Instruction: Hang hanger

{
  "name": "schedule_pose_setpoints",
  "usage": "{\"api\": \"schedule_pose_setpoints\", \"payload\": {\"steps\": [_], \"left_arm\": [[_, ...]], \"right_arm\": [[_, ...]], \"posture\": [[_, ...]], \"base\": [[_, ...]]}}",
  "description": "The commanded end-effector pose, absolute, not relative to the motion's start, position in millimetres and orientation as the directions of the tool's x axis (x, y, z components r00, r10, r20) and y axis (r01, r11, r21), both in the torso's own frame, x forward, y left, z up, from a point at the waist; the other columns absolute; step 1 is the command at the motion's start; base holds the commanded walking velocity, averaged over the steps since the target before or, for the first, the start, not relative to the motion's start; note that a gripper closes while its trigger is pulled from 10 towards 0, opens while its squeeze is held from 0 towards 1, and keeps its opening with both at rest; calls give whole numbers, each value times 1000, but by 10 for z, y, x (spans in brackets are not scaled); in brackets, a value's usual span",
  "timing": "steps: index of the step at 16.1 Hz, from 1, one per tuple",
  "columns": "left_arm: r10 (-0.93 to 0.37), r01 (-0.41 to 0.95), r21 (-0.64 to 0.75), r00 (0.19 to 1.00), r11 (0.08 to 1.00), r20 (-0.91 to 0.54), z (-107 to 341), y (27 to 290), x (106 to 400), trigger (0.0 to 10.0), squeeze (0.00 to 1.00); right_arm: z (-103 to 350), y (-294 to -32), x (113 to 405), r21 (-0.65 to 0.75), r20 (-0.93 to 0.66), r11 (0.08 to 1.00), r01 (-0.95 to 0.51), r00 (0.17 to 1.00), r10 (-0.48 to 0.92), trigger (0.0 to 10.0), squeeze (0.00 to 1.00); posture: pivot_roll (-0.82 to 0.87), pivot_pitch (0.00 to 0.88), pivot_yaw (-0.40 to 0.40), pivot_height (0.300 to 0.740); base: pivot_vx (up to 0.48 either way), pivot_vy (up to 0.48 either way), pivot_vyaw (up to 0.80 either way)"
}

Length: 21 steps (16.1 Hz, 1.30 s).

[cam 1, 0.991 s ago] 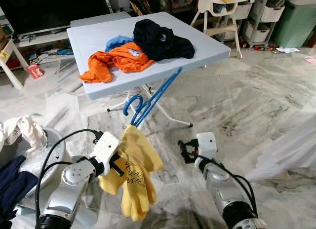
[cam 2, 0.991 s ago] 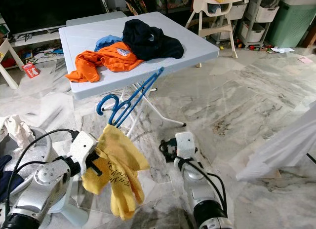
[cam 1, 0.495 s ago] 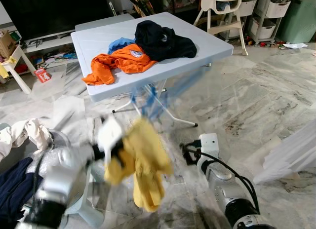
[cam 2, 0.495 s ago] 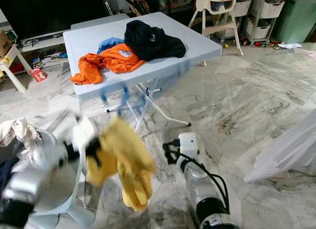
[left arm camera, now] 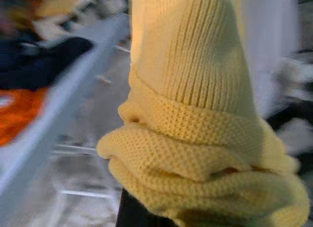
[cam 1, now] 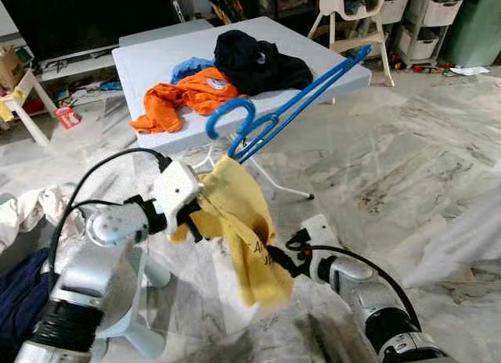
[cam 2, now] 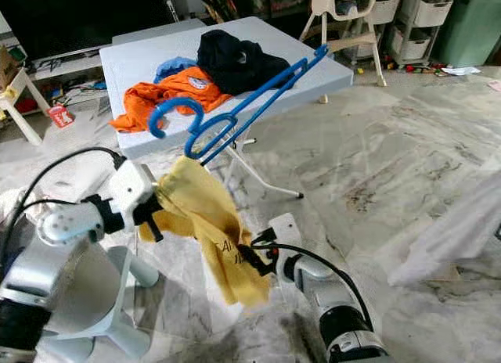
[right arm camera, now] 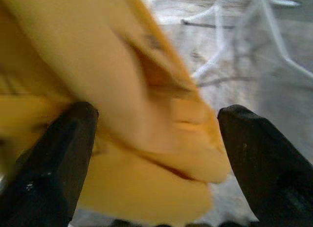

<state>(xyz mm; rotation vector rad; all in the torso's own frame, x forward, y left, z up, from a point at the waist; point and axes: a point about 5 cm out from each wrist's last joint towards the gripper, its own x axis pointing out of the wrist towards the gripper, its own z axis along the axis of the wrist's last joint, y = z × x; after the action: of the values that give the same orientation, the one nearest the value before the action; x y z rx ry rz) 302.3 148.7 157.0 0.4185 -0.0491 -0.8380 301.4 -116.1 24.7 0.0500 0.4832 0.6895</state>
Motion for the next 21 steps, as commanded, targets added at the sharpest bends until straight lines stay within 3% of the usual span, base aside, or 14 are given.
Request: {"api": "schedule_pose_setpoints", "payload": {"steps": [1, 6, 7, 8, 16, 21], "left_arm": [[-696, 661, 427, 712, 617, -96, 1535, 1505, 3032, 10000, 0], [-705, 711, 376, 685, 594, -182, 1063, 1334, 2886, 10000, 0], [-699, 705, 357, 694, 613, -173, 1004, 1304, 2886, 10000, 0], [-694, 700, 363, 699, 615, -172, 976, 1280, 2882, 10000, 0], [-672, 633, 340, 741, 695, -6, 1213, 1134, 2948, 10000, 0], [-686, 631, 333, 724, 700, 70, 1371, 1002, 2928, 10000, 0]], "right_arm": [[288, -1050, 2987, 232, -380, 720, -655, 620, 686, 10000, 0], [244, -1029, 2710, 325, -363, 526, -786, 410, 837, 10000, 0], [239, -1071, 2699, 287, -385, 534, -795, 414, 825, 1451, 0], [214, -1130, 2724, 248, -417, 574, -781, 448, 791, 0, 0], [91, -1346, 2876, 53, -583, 767, -640, 604, 544, 0, 0], [273, -1499, 3158, -79, -518, 890, -450, 781, 349, 0, 0]], "posture": [[-26, 18, 46, 740], [-52, 37, 39, 740], [-57, 37, 37, 740], [-65, 44, 29, 740], [-60, 54, 3, 740], [-61, 58, -1, 740]], "base": [[0, 0, 0], [0, 0, 0], [0, 0, 0], [0, 0, 0], [0, 0, 0], [0, 0, 0]]}}
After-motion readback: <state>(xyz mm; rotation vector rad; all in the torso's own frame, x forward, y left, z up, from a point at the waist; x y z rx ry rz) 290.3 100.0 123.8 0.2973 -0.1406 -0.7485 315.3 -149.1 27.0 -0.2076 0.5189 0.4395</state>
